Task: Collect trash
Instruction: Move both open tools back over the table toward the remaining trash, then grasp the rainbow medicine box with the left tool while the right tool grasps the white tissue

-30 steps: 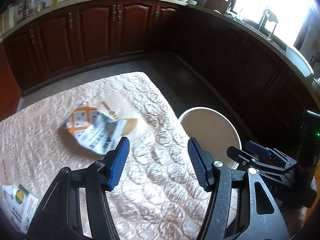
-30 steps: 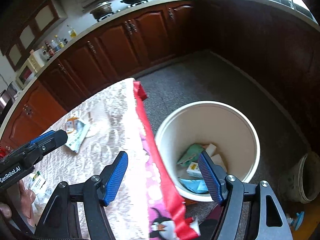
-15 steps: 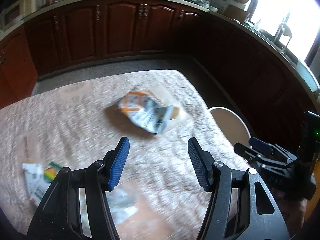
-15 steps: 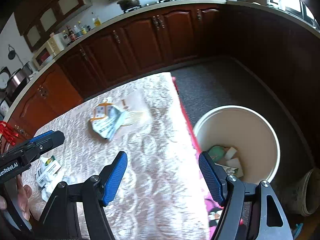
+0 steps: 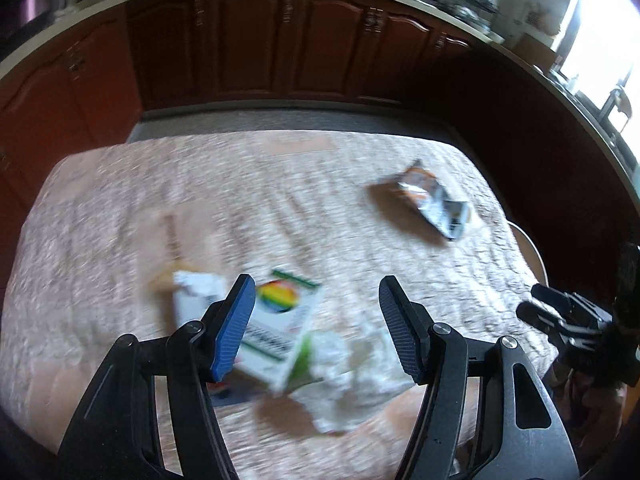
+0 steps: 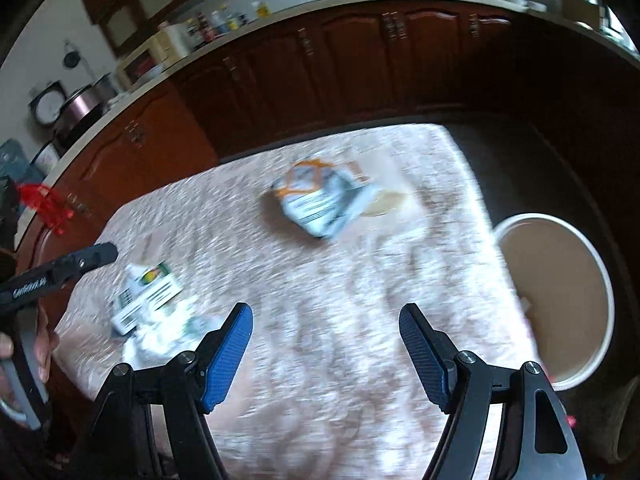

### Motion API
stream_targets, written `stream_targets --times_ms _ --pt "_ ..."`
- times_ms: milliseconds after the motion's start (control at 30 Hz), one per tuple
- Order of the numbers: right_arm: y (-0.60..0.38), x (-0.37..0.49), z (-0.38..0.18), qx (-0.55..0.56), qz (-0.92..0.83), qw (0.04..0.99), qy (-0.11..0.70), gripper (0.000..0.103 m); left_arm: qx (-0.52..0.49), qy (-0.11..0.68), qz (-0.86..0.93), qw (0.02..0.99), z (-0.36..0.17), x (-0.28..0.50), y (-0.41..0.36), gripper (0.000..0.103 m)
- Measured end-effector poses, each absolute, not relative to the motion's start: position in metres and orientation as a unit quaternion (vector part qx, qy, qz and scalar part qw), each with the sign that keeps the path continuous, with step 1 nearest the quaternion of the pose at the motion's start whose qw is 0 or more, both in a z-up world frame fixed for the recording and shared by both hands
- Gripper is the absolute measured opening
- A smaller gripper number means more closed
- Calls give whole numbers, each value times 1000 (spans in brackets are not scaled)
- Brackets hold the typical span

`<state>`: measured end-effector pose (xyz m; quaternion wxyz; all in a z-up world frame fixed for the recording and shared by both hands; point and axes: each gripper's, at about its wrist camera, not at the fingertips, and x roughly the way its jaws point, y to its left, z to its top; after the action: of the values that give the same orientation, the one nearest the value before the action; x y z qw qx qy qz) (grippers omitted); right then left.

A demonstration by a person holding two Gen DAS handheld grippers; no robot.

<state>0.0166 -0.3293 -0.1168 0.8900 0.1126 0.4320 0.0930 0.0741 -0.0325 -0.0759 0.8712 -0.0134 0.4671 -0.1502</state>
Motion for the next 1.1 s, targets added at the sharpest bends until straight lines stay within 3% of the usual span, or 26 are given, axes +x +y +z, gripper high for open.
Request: stream_targets --times_ms 600,633,700,767,867,1100 --pt "-154 11 -139 -42 290 842 454 73 -56 482 -118 866 -90 65 29 63" --pt "-149 12 -144 -52 290 840 456 69 -56 482 -118 866 -89 65 29 63" --pt "-142 18 -157 -63 292 830 471 52 -58 483 -119 865 -89 65 29 63" --pt "-140 21 -168 -70 284 825 484 29 -59 485 -123 864 -89 65 29 63" --pt "-148 17 -163 -47 292 830 472 15 -54 489 -128 861 -92 65 25 63" --pt "-203 21 -107 23 271 869 414 10 -45 510 -140 847 -105 72 10 63"
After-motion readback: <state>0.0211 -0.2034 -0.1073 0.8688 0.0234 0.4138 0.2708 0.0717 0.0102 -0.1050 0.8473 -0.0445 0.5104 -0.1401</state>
